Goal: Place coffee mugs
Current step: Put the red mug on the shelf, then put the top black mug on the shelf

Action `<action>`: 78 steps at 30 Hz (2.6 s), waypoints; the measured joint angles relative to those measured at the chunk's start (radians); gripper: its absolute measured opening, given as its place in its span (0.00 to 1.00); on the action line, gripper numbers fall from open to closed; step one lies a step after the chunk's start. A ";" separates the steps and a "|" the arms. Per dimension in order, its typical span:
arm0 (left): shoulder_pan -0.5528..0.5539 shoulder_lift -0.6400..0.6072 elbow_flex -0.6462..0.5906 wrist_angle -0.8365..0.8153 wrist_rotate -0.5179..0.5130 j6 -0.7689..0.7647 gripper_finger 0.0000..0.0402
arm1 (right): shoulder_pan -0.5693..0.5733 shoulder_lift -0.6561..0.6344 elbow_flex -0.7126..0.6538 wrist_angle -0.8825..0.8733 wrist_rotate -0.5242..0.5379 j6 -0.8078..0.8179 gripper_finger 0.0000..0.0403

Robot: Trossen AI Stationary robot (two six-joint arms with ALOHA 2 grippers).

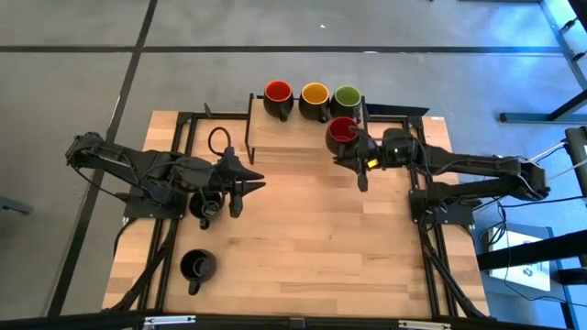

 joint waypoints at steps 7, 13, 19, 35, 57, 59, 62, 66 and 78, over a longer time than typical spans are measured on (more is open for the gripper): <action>0.000 0.000 0.000 -0.001 0.000 0.000 0.23 | -0.064 0.001 -0.051 0.079 -0.101 0.001 0.03; 0.000 0.001 0.000 -0.001 -0.009 0.000 0.23 | -0.116 0.004 -0.063 0.082 -0.137 -0.020 0.03; 0.000 0.001 0.000 0.000 -0.011 0.000 0.23 | -0.151 0.034 -0.063 0.088 -0.193 -0.027 0.03; 0.000 0.001 -0.001 0.006 -0.012 0.000 0.23 | -0.189 0.075 -0.062 0.114 -0.213 -0.050 0.06; 0.000 0.001 -0.001 0.007 -0.012 0.000 0.23 | -0.189 0.076 -0.061 0.065 -0.126 -0.047 0.19; 0.000 0.001 -0.001 0.007 -0.008 0.000 0.23 | -0.189 0.077 -0.061 0.059 -0.127 -0.047 0.24; 0.000 0.001 -0.001 0.007 -0.002 -0.001 0.23 | -0.189 0.076 -0.060 0.042 -0.128 -0.045 0.31; 0.000 0.001 -0.001 0.007 -0.002 -0.001 0.23 | -0.189 0.076 -0.020 -0.031 -0.127 -0.045 0.35; 0.000 0.002 -0.001 0.007 0.000 -0.004 0.23 | -0.189 0.070 0.116 -0.342 -0.118 -0.045 0.37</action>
